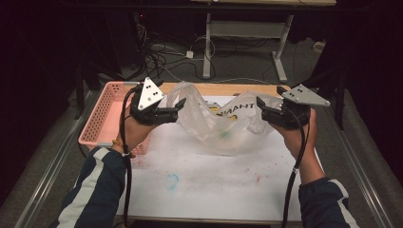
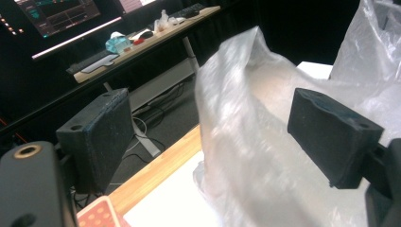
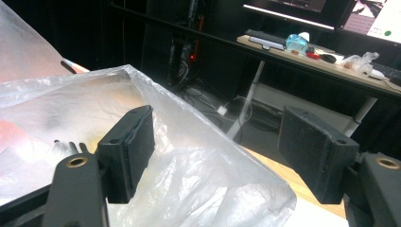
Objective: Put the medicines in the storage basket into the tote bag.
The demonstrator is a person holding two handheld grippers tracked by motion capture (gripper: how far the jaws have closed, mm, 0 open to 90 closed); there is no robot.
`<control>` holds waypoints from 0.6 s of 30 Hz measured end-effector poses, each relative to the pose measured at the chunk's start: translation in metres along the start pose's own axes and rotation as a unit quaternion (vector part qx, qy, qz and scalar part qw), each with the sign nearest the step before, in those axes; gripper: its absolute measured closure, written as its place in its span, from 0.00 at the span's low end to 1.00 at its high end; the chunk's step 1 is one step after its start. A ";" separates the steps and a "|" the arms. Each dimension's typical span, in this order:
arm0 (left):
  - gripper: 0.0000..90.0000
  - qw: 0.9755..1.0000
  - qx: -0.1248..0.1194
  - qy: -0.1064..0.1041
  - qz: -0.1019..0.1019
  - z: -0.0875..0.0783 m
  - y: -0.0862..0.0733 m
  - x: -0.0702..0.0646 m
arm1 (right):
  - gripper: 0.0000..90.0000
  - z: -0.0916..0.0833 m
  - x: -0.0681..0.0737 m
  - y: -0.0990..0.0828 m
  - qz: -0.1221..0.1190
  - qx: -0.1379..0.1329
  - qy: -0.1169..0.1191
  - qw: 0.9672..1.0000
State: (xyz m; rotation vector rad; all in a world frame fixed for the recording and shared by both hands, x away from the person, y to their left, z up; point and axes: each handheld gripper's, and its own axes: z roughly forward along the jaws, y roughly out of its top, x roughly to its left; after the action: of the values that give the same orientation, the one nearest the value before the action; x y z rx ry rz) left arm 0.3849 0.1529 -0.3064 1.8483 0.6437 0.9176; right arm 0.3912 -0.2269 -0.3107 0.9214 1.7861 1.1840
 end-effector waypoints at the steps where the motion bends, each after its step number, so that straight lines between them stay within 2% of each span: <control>1: 0.17 1.000 -0.002 0.002 -0.001 -0.002 -0.002 0.001 | 0.31 -0.001 0.000 0.001 0.001 -0.003 0.000 1.000; 8: 0.17 1.000 -0.006 0.002 -0.006 -0.014 -0.014 0.004 | 0.30 -0.013 0.000 0.004 0.003 -0.017 0.013 1.000; 18: 0.17 1.000 -0.022 -0.003 0.003 -0.026 -0.028 -0.006 | 0.29 -0.026 0.006 0.001 -0.009 -0.020 0.027 0.999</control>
State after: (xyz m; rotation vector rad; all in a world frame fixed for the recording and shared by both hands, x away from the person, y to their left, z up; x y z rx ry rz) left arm 0.3594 0.1733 -0.3262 1.8142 0.6116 0.9230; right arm 0.3655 -0.2304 -0.3041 0.8564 1.8029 1.2406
